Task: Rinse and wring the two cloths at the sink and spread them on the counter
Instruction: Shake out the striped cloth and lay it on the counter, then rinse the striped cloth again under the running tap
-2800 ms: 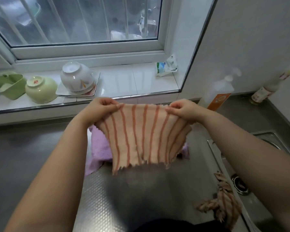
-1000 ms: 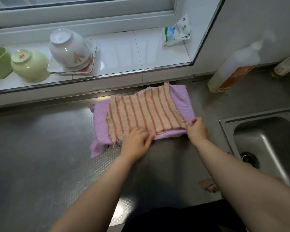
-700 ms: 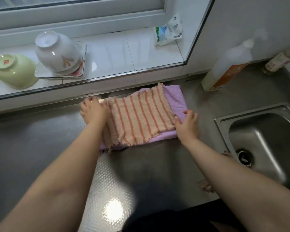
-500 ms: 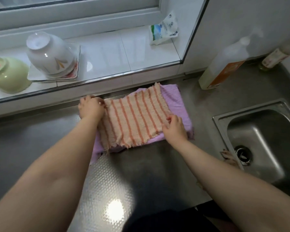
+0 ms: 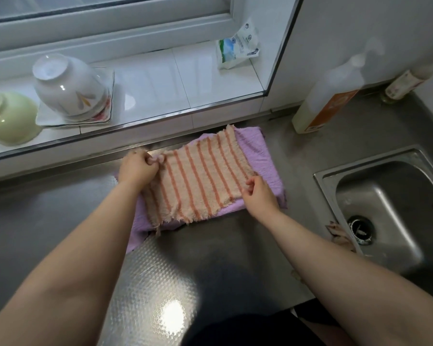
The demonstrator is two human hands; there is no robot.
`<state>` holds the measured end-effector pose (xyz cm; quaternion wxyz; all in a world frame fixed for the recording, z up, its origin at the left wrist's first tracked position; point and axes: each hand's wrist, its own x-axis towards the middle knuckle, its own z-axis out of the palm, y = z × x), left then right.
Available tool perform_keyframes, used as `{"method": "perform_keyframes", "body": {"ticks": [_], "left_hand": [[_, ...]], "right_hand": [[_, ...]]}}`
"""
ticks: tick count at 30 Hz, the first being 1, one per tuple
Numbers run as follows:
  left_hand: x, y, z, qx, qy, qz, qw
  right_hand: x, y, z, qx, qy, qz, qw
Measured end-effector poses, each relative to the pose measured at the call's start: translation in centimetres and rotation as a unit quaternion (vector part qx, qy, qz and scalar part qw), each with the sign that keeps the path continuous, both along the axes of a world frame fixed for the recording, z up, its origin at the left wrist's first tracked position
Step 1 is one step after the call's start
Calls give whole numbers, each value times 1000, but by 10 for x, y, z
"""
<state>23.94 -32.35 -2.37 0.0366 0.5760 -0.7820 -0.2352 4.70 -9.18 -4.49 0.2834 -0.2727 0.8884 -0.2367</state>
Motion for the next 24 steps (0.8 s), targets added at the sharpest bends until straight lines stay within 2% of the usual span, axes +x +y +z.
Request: {"method": "perform_keyframes", "body": {"ticks": [3,7,10,12,14,17,19,22,24], "left_hand": [[2,-4,5,56,49,59,995],[10,-22,7,49,59,102,992],[17,-26,9,70,103,203,971],[19,-19,11,50,93,267,958],[7,1,14,-11,99,283,954],[-39,62,17,-55,157,181,969],[-71,112,14,-7,200,97,975],[-108,180,5,64,210,-3,976],[-124,216,-2,84,219,-69,970]], "right_hand": [[-2,1,-1,-3,-17,-3,1000],[-5,2,3,-19,-51,-17,998],[-5,14,8,-66,-47,-33,996],[-9,31,6,-94,-5,-50,994],[-15,53,5,-91,25,-94,991],[-25,93,-1,-12,94,-186,978],[-30,120,-9,75,126,-218,965],[-39,164,-24,207,66,-189,958],[-44,190,-32,246,27,-125,961]]}}
